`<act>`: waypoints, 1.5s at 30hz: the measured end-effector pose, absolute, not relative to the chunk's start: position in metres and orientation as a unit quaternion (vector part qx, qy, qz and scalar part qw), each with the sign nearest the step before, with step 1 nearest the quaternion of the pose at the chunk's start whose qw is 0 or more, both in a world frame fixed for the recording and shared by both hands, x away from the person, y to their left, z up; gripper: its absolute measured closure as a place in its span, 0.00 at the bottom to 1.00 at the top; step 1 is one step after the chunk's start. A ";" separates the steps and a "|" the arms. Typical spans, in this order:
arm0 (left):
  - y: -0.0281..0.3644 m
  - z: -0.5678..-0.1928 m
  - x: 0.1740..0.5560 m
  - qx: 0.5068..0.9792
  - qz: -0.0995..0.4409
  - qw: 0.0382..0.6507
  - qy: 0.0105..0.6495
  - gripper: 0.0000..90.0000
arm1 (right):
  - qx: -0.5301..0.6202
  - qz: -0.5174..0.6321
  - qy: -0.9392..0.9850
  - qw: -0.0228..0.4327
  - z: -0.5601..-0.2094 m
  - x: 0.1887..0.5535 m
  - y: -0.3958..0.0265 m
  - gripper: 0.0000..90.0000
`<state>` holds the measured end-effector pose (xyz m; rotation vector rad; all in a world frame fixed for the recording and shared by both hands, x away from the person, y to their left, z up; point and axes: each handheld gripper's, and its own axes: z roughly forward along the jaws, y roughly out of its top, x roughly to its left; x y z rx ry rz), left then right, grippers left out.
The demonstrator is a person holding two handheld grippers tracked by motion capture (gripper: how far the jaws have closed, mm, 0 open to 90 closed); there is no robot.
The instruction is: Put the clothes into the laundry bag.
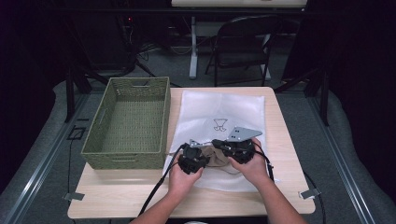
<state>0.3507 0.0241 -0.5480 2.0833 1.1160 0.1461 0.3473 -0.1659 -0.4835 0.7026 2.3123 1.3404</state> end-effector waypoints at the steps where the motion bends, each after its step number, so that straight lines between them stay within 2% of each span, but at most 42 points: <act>1: 0.024 -0.548 0.352 0.815 0.059 0.377 0.436 0.95 | 0.250 0.478 0.821 0.188 -0.484 0.347 -0.166 0.98; 28: 0.016 -0.566 0.371 0.802 0.091 0.379 0.454 0.93 | 0.253 0.478 0.819 0.188 -0.482 0.347 -0.167 0.98; 37: 0.020 -0.561 0.367 0.803 0.072 0.385 0.448 0.79 | 0.253 0.478 0.820 0.186 -0.483 0.347 -0.168 0.98; 45: 0.026 -0.557 0.362 0.803 0.066 0.389 0.447 0.76 | 0.253 0.477 0.821 0.187 -0.483 0.347 -0.168 0.98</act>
